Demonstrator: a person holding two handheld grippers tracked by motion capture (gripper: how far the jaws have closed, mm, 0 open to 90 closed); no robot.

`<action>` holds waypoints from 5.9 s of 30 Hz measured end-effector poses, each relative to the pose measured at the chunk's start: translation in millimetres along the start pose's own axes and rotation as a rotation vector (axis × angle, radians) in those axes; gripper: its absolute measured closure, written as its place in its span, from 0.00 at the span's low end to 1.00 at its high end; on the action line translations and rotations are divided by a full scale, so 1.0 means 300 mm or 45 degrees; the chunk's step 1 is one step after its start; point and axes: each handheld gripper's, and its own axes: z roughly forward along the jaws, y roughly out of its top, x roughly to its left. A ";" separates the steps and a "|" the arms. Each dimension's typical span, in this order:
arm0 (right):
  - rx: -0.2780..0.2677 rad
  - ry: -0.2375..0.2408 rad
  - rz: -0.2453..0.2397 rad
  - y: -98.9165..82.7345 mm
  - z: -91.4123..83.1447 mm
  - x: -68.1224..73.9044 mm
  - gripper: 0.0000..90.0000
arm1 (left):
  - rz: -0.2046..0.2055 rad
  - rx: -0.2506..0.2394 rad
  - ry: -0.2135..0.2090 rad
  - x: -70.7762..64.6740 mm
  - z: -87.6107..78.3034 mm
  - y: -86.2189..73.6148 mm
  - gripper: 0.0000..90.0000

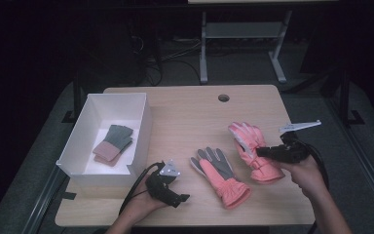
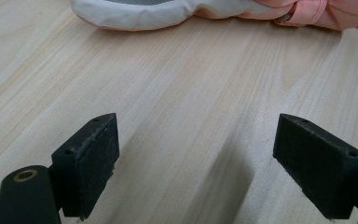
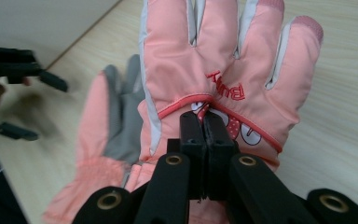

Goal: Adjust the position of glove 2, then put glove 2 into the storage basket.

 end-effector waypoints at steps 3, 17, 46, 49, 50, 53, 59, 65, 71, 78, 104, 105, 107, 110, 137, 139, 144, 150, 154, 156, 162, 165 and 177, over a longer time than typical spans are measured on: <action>-0.001 0.023 -0.018 0.004 -0.002 0.037 0.98 | 0.007 0.005 0.004 -0.002 -0.001 0.001 0.16; 0.053 0.156 -0.071 0.024 0.070 0.181 0.98 | 0.002 -0.004 0.001 -0.011 0.003 0.004 0.16; 0.129 0.123 -0.135 -0.004 0.220 0.229 0.78 | -0.025 -0.017 -0.034 -0.013 -0.003 0.011 0.26; 0.059 0.129 -0.166 -0.002 0.178 0.206 0.71 | -0.028 -0.029 -0.036 -0.010 -0.015 0.014 0.34; 0.041 0.116 -0.175 -0.002 0.169 0.199 0.71 | -0.021 -0.033 -0.035 -0.010 -0.020 0.015 0.38; -0.008 0.101 -0.176 -0.007 0.132 0.172 0.86 | -0.030 -0.050 -0.044 -0.011 -0.032 0.018 0.55; -0.014 -0.009 -0.214 -0.048 0.075 0.117 1.00 | -0.093 -0.073 -0.075 -0.004 -0.044 0.026 0.99; 0.008 -0.030 -0.229 -0.137 0.062 0.058 1.00 | -0.074 -0.047 -0.051 -0.009 -0.042 0.046 1.00; 0.118 0.001 -0.267 -0.213 0.105 0.052 1.00 | -0.059 -0.038 -0.077 -0.026 0.029 0.119 1.00; 0.184 0.048 -0.322 -0.225 0.153 0.084 1.00 | -0.064 -0.012 -0.080 -0.003 0.110 0.194 1.00; 0.224 0.242 -0.455 -0.224 0.267 0.237 1.00 | -0.130 -0.067 -0.156 0.092 0.126 0.207 1.00; 0.227 0.248 -0.470 -0.223 0.275 0.249 1.00 | -0.131 -0.067 -0.155 0.094 0.124 0.207 1.00; 0.228 0.267 -0.475 -0.219 0.289 0.267 1.00 | -0.138 -0.074 -0.158 0.101 0.120 0.206 1.00; 0.232 0.294 -0.499 -0.213 0.318 0.300 1.00 | -0.144 -0.076 -0.149 0.116 0.112 0.204 1.00; 0.167 0.162 -0.418 -0.229 0.225 0.220 1.00 | -0.088 -0.139 -0.244 0.072 0.038 0.396 0.19; 0.165 0.159 -0.421 -0.230 0.225 0.217 1.00 | -0.069 -0.117 -0.251 0.063 0.068 0.402 0.17; 0.172 0.148 -0.412 -0.240 0.218 0.213 1.00 | -0.047 -0.034 -0.266 0.061 0.137 0.399 0.17; 0.173 0.134 -0.408 -0.244 0.212 0.211 1.00 | -0.071 0.054 -0.300 0.062 0.195 0.379 0.15; 0.166 0.128 -0.399 -0.244 0.209 0.209 1.00 | -0.101 0.098 -0.330 0.066 0.217 0.369 0.14; 0.166 0.125 -0.400 -0.244 0.207 0.205 1.00 | -0.113 0.112 -0.343 0.071 0.231 0.363 0.14; 0.132 0.076 -0.386 -0.240 0.187 0.191 0.82 | -0.162 0.155 -0.364 0.082 0.254 0.348 0.14; 0.133 0.054 -0.370 -0.243 0.184 0.185 0.72 | -0.161 0.185 -0.383 0.076 0.267 0.349 0.15; 0.065 -0.073 -0.288 -0.242 0.170 0.152 0.19 | -0.184 0.225 -0.478 0.089 0.260 0.357 0.53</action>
